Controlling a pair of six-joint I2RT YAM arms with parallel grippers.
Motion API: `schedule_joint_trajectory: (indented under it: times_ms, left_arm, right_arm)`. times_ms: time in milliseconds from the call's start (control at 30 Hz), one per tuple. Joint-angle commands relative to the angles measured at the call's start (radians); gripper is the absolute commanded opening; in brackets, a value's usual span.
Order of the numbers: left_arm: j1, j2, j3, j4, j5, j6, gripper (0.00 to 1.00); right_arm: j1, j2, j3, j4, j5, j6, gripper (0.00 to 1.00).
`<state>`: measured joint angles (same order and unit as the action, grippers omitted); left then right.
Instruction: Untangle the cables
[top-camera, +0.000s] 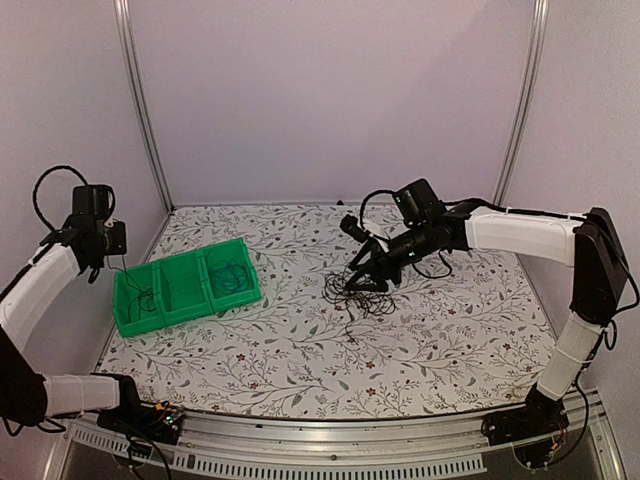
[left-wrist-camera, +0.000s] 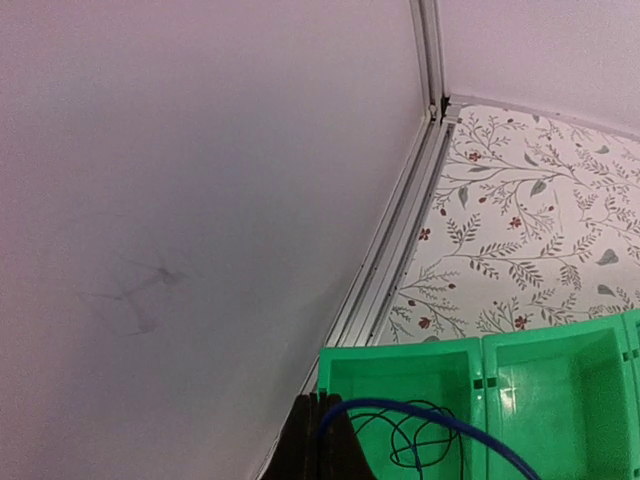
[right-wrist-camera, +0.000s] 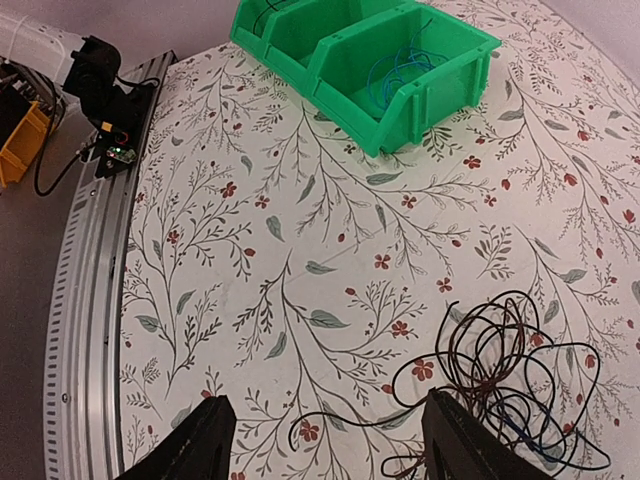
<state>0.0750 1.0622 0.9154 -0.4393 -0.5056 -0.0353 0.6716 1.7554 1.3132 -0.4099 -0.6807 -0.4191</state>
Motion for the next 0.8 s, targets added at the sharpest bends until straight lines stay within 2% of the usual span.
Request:
schedule_joint_trajectory:
  times_ms: [0, 200, 433, 533, 767]
  left_arm:
    - [0.018, 0.028, -0.088, 0.092, 0.025, 0.015, 0.0]
    - [0.027, 0.083, -0.157, 0.178, 0.152, 0.0, 0.0]
    - [0.048, 0.233, -0.176, 0.214, 0.287, -0.043, 0.0]
    - [0.092, 0.282, -0.17, 0.197, 0.334, -0.056, 0.0]
    - [0.185, 0.361, -0.114, 0.094, 0.339, -0.046, 0.0]
  right_arm:
    - [-0.003, -0.033, -0.027, 0.013, 0.019, -0.008, 0.68]
    - [-0.002, -0.057, -0.064, 0.01, 0.035, -0.016, 0.69]
    - [-0.003, -0.069, -0.075, -0.007, 0.049, -0.032, 0.69]
    - [-0.003, -0.068, -0.075, -0.007, 0.05, -0.035, 0.69]
    - [-0.003, -0.055, -0.063, -0.006, 0.046, -0.036, 0.69]
